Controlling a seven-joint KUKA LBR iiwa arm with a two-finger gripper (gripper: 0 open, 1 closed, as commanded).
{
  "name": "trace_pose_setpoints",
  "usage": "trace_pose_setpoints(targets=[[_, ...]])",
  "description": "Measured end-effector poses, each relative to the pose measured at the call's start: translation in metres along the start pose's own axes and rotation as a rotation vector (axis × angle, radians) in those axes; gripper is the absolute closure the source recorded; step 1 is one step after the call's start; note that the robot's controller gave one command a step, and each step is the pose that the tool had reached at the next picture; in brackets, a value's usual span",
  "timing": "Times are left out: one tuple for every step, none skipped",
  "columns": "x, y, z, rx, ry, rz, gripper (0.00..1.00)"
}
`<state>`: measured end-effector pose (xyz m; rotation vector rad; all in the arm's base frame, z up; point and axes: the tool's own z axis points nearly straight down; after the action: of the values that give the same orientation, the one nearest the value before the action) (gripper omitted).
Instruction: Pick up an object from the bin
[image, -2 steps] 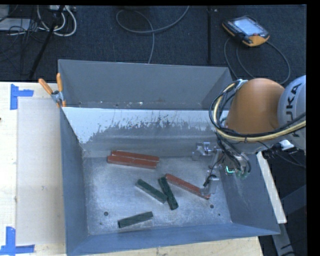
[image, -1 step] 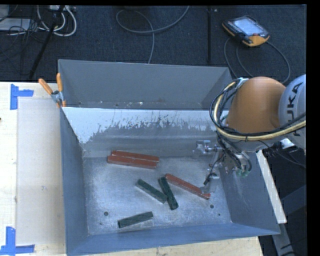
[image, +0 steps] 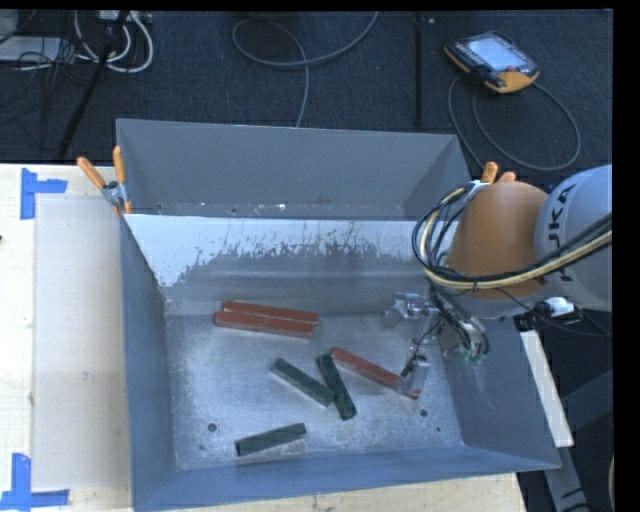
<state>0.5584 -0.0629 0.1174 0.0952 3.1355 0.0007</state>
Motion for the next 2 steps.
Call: trace_pose_setpoints(targets=[[0.0015, -0.0263, 0.0504, 0.0, 0.009, 0.117, 0.0], [-0.004, -0.0242, 0.0479, 0.0, 0.004, 0.153, 0.0]])
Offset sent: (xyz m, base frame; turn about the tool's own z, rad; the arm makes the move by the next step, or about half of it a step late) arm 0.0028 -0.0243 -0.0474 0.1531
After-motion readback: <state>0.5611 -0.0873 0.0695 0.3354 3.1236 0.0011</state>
